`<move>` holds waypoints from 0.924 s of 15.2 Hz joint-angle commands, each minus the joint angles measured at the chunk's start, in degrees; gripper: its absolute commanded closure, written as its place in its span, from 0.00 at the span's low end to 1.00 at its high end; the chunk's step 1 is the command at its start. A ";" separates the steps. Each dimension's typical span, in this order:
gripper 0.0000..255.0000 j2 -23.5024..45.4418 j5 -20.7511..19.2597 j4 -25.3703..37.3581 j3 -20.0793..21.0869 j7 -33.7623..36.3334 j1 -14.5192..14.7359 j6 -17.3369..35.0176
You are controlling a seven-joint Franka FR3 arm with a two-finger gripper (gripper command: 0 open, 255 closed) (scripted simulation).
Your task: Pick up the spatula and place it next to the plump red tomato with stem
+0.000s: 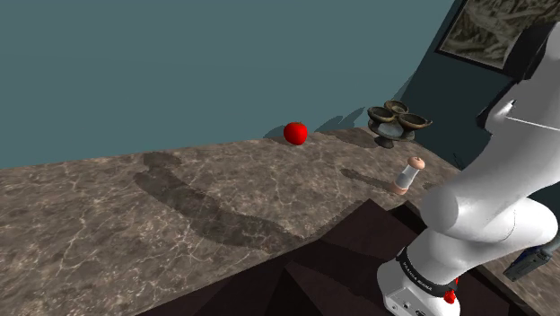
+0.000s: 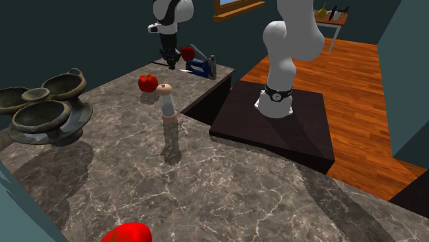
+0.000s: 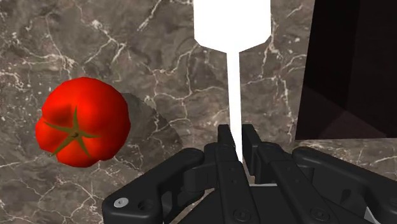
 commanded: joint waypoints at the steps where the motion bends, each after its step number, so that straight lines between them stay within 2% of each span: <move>1: 1.00 3.36 2.99 3.54 0.43 -4.74 -3.75 -1.90; 4: 1.00 8.68 6.74 9.78 1.73 -10.47 -9.93 -5.13; 14: 1.00 14.31 12.74 8.92 6.04 -14.58 -13.32 -0.19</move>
